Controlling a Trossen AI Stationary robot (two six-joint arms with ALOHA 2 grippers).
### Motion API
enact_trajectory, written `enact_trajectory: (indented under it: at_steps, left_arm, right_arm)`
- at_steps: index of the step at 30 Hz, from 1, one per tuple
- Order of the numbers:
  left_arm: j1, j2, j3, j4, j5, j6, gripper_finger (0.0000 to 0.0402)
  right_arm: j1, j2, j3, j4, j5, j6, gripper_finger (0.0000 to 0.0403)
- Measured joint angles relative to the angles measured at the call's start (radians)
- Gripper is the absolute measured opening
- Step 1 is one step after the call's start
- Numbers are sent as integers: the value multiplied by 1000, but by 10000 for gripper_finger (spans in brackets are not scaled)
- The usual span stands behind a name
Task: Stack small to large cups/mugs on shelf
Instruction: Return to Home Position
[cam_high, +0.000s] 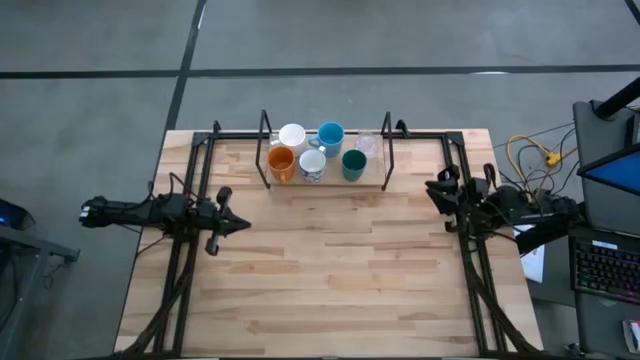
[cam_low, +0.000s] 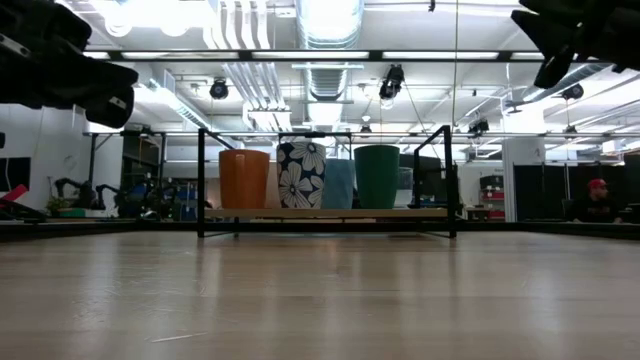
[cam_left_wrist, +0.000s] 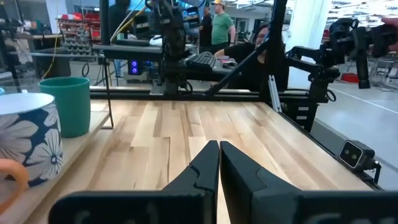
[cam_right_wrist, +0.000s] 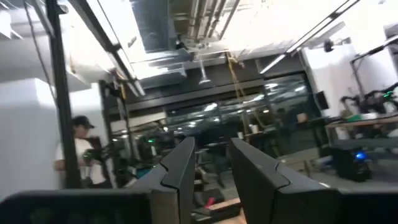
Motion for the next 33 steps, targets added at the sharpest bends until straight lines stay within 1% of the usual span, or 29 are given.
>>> enact_trajectory:
  at_steps: [3, 6, 10, 13, 15, 21, 28, 33]
  left_arm:
    - [0, -4, 3, 19, 0, 24, 0]
    - [0, -6, 0, 79, -3, 48, 0]
    - [0, -6, 1, 108, -21, 53, 0]
    - [0, -6, 0, 106, -22, 53, 0]
    - [0, -3, 0, 106, -22, 52, 0]
    - [0, -2, -1, 106, -22, 53, 0]
    - [0, -2, -1, 107, -22, 50, 0]
    - [0, 0, -1, 107, -22, 49, 0]
  right_arm:
    - [0, 0, 0, 0, 9, -14, 96]
    - [0, 0, 0, -21, -1, -31, 96]
    - [0, 0, 0, -119, -7, -114, 96]
    - [0, 0, 0, -198, -7, -134, 96]
    - [0, 0, -1, -239, -7, -118, 96]
    - [0, 0, -1, -285, -7, 16, 96]
    - [0, 0, -1, -287, -7, -31, 96]
    - [1, 0, -1, -287, -7, -8, 96]
